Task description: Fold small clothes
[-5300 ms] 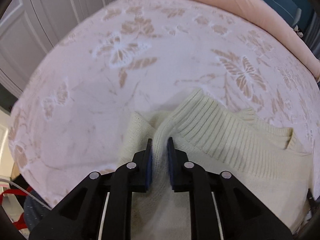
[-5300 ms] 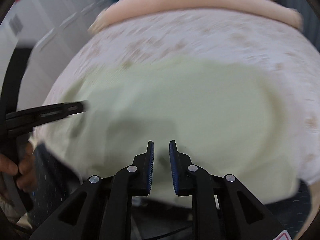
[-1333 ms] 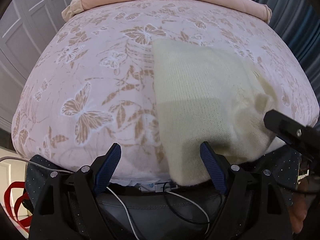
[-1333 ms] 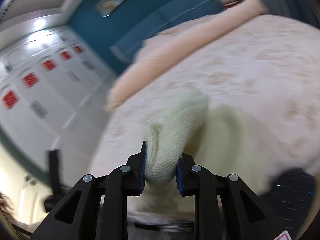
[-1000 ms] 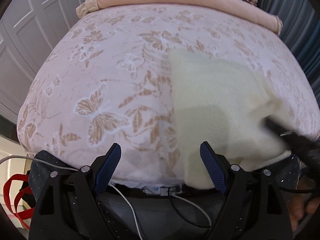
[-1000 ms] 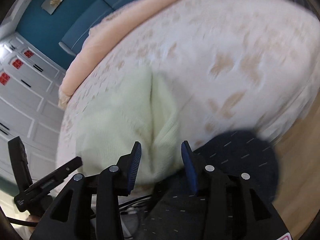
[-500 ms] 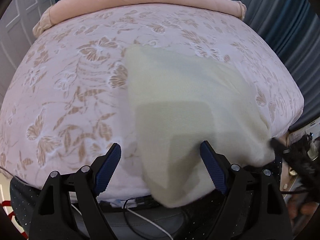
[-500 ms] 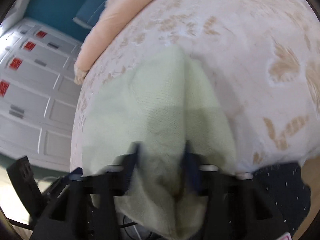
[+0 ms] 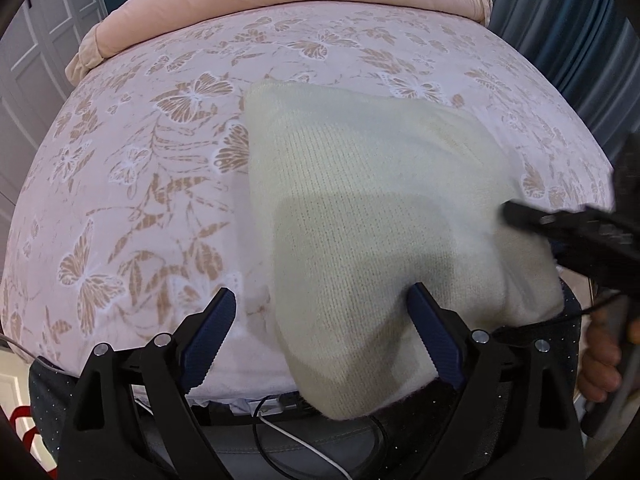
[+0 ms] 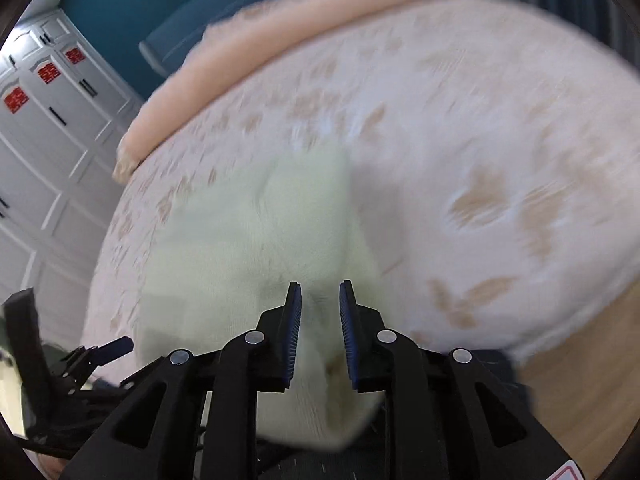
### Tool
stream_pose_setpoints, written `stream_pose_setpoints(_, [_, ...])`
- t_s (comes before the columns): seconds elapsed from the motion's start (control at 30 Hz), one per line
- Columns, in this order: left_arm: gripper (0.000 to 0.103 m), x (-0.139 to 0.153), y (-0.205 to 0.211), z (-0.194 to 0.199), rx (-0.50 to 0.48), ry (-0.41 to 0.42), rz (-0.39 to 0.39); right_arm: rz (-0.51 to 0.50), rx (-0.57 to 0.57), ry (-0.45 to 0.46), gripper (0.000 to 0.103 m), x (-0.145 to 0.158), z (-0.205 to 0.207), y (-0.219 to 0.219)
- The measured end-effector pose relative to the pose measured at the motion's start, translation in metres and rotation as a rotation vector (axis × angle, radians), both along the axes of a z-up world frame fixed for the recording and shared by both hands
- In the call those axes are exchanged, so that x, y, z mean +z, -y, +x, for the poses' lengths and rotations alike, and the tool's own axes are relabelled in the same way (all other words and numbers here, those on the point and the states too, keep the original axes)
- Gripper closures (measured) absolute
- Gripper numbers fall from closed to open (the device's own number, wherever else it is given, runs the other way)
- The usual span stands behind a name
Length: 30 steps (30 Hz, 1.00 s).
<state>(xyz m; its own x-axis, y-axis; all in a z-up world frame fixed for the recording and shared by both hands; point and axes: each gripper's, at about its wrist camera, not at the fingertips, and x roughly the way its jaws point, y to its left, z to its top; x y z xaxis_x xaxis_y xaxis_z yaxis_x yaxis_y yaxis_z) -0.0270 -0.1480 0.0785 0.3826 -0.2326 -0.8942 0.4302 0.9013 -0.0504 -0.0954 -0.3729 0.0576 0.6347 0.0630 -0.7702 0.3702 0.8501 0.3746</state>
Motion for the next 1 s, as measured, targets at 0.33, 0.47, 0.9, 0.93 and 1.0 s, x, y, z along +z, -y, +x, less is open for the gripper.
stream_pose_setpoints(0.33, [0.015, -0.009, 0.016, -0.002, -0.047, 0.0, 0.04, -0.175, 0.131, -0.22, 0.086, -0.045, -0.019, -0.035])
stream_pose_setpoints(0.47, [0.016, -0.015, 0.023, -0.003, -0.05, -0.022, 0.063, -0.174, 0.104, -0.183, 0.087, -0.017, -0.025, -0.036])
stream_pose_setpoints(0.9, [0.014, -0.017, 0.04, -0.001, -0.04, -0.038, 0.149, -0.28, 0.214, -0.078, 0.085, 0.017, -0.027, -0.085])
stream_pose_setpoints(0.93, [0.014, -0.017, 0.04, 0.0, -0.039, -0.042, 0.151, -0.255, 0.223, -0.051, 0.085, 0.023, -0.026, -0.089])
stream_pose_setpoints(1.0, [0.013, -0.015, 0.04, 0.0, -0.033, -0.035, 0.155, -0.193, 0.272, -0.033, 0.085, 0.022, -0.017, -0.1])
